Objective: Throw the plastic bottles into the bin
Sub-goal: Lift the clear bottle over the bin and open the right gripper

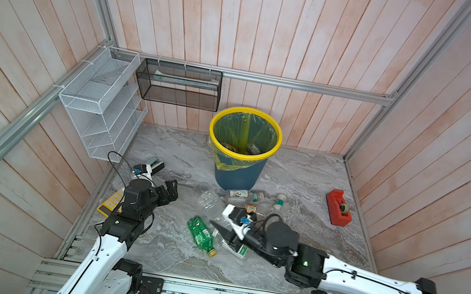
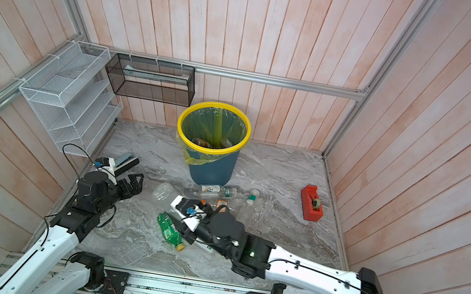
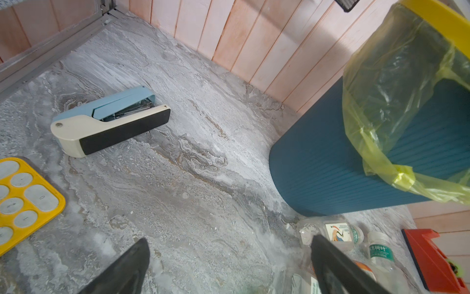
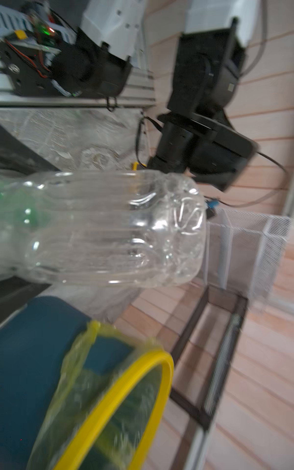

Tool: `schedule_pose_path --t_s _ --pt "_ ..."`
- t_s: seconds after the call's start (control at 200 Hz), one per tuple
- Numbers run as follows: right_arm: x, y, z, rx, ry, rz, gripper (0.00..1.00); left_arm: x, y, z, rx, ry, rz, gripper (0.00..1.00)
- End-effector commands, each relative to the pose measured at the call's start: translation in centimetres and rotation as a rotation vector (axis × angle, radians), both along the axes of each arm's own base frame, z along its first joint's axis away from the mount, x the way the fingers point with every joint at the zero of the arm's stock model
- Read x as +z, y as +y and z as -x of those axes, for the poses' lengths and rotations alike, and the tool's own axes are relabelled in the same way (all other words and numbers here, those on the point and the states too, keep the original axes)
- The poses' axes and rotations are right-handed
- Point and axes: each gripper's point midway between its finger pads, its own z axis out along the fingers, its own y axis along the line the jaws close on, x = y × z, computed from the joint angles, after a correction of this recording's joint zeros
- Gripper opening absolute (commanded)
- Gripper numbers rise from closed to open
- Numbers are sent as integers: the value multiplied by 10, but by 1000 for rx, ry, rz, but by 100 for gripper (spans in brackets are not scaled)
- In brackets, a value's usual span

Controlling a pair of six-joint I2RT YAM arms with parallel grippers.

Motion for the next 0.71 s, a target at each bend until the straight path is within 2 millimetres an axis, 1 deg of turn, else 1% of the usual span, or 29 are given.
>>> schedule_pose_path --t_s 0.0,0.015,0.1,0.15,0.19,0.27,0.31,0.315,0.325,0.355,0.36,0.365,0.37,0.375,0.385,0.39,0.415,0.425,0.43,0.445,0.45,0.505,0.55,0.6,0.65,0.7 --pt "58 -61 -35 -293 -108 -230 41 3 -9 1 -32 -33 -20 100" --pt "65 -68 -37 -307 -118 -255 41 4 -11 1 -36 -34 -24 100" --pt "91 -93 -59 -394 -139 -321 41 2 -20 2 -57 -31 -35 100" --pt "105 -105 -77 -452 -147 -352 41 -1 -26 2 -70 -24 -37 100" --pt "115 -110 -90 -469 -155 -371 41 -3 -30 2 -78 -18 -40 100" --pt "128 -110 -125 -482 -139 -383 41 -6 -38 3 -92 -6 -45 100" --pt "124 -97 -149 -459 -104 -337 42 -10 -40 3 -91 10 -55 100" --pt "121 -95 -152 -455 -95 -326 42 -9 -40 3 -89 10 -57 100" --pt "124 -94 -157 -449 -89 -325 42 -10 -40 3 -88 13 -59 100" --pt "117 -81 -178 -445 -38 -281 43 -12 -41 4 -79 29 -72 100" --pt "120 -81 -179 -443 -36 -285 43 -12 -40 4 -76 32 -75 100" --pt "112 -78 -184 -442 -19 -263 43 -13 -41 4 -76 35 -77 100" --pt "112 -75 -187 -438 -12 -255 44 -13 -41 4 -75 37 -78 100" --pt "108 -71 -190 -432 1 -238 44 -14 -41 4 -72 42 -81 100" --pt "114 -68 -194 -420 7 -234 45 -14 -41 4 -70 46 -85 100" --pt "114 -65 -197 -414 11 -229 46 -15 -41 4 -69 49 -87 100" --pt "102 -53 -214 -406 62 -165 47 -16 -42 5 -64 62 -96 100" --pt "99 -50 -221 -414 80 -148 47 -17 -42 5 -61 68 -100 100" --pt "100 -50 -222 -420 84 -146 47 -18 -42 5 -60 70 -101 100" --pt "94 -46 -233 -437 109 -125 49 -18 -43 6 -59 77 -105 100" --pt "88 -45 -236 -446 121 -108 50 -18 -44 6 -57 77 -106 100" --pt "79 -40 -261 -503 153 -48 58 -19 -47 7 -54 93 -115 100" --pt "75 -40 -273 -535 158 -29 68 -20 -48 10 -48 101 -119 100" --pt "77 -44 -278 -551 160 -32 77 -19 -50 12 -44 98 -115 100" --pt "82 -50 -278 -563 159 -43 86 -19 -52 15 -39 98 -112 100" --pt "90 -57 -275 -574 150 -62 89 -18 -52 18 -28 98 -112 100"
